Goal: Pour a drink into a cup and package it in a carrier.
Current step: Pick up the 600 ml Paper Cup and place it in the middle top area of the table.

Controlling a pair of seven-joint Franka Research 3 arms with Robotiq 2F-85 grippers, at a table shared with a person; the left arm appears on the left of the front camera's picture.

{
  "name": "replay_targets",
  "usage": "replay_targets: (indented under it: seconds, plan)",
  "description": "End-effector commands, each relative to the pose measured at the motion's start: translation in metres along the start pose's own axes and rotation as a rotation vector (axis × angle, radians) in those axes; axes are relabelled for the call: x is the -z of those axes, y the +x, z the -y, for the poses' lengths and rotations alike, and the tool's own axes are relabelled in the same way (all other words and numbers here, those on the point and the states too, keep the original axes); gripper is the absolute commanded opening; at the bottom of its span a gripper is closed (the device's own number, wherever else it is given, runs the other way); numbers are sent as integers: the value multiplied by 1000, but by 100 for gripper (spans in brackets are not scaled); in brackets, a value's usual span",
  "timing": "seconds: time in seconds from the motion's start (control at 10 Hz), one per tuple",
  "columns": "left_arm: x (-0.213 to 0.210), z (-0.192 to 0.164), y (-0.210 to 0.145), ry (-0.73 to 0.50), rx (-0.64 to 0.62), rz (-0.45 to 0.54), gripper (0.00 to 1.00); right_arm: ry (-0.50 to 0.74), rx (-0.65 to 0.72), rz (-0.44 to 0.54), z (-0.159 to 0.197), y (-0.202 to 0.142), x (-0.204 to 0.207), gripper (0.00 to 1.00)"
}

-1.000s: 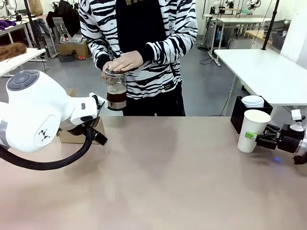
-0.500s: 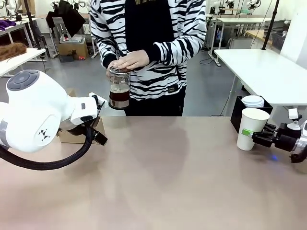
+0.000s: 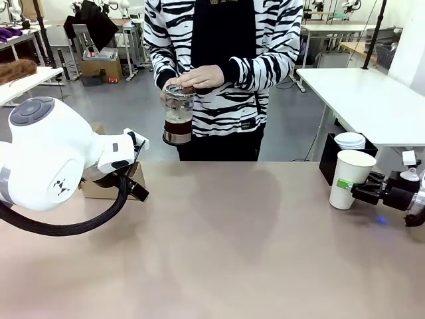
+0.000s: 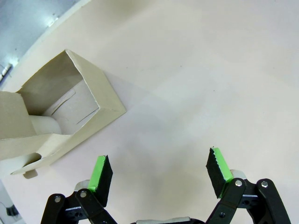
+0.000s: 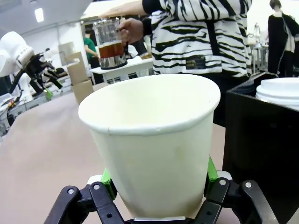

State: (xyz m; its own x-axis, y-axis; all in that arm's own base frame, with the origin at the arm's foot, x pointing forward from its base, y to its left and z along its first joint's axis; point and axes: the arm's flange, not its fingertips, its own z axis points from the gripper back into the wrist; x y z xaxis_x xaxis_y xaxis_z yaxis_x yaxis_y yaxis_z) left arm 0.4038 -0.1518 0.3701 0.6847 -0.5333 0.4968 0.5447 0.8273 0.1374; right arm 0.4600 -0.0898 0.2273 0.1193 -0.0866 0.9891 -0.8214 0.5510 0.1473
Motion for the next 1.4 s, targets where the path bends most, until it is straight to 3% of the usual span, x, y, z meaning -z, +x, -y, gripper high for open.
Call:
replay_targets:
  seconds: [0.0,0.3,0.5,0.7,0.9,1.3]
  plan:
    - [0,0,0,-1,0,1,100,6,22,-9,-29,42,0,80]
    - [0,0,0,-1,0,1,100,66,53,-55,-55,94,59,80]
    - [0,0,0,-1,0,1,100,93,90,-96,-71,104,127,80]
    - [0,0,0,-1,0,1,100,110,116,-116,-85,95,192,80]
    - [0,0,0,-1,0,1,100,86,91,-70,-91,71,243,80]
    - [0,0,0,-1,0,1,100,65,21,-23,-83,31,289,80]
